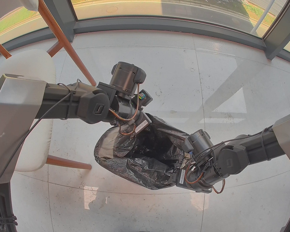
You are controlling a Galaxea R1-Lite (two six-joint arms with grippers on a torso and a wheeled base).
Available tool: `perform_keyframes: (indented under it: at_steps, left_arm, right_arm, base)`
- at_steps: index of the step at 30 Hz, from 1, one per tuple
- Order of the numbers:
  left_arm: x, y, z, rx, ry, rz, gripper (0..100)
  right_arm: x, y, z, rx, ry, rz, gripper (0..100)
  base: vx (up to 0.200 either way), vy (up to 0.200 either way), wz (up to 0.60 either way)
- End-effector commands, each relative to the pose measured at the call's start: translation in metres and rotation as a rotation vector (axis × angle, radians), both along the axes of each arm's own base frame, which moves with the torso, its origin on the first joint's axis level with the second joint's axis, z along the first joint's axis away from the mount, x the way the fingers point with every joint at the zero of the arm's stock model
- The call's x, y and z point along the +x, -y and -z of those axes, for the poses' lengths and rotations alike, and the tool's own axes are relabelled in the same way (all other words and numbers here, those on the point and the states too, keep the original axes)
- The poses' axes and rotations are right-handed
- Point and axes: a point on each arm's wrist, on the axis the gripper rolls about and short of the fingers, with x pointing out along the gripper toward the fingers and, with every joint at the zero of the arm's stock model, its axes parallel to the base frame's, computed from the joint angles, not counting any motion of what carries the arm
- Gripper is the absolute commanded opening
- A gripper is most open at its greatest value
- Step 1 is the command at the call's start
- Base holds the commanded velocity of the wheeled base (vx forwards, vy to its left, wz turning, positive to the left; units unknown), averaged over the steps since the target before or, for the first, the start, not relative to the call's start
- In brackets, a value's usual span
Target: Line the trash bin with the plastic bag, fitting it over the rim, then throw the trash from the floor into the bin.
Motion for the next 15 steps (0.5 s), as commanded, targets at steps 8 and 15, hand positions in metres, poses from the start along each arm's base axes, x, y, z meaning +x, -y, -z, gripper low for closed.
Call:
perform_keyframes:
  at_steps: [8,15]
  left_arm:
    - [0.027,0.006,-0.005,0.006,0.012,-0.044,0]
    - [0.039,0.005,0.032,0.076,-0.087,-0.066,0]
  right_arm:
    - [-0.012,0.01,0.013,-0.052,-0.053,-0.027,100]
    - [-0.016,0.014,0.017,-0.067,-0.072,-0.025,100]
  base:
    - [0.0,0.0,0.0]
    - [0.0,0.0,0.0]
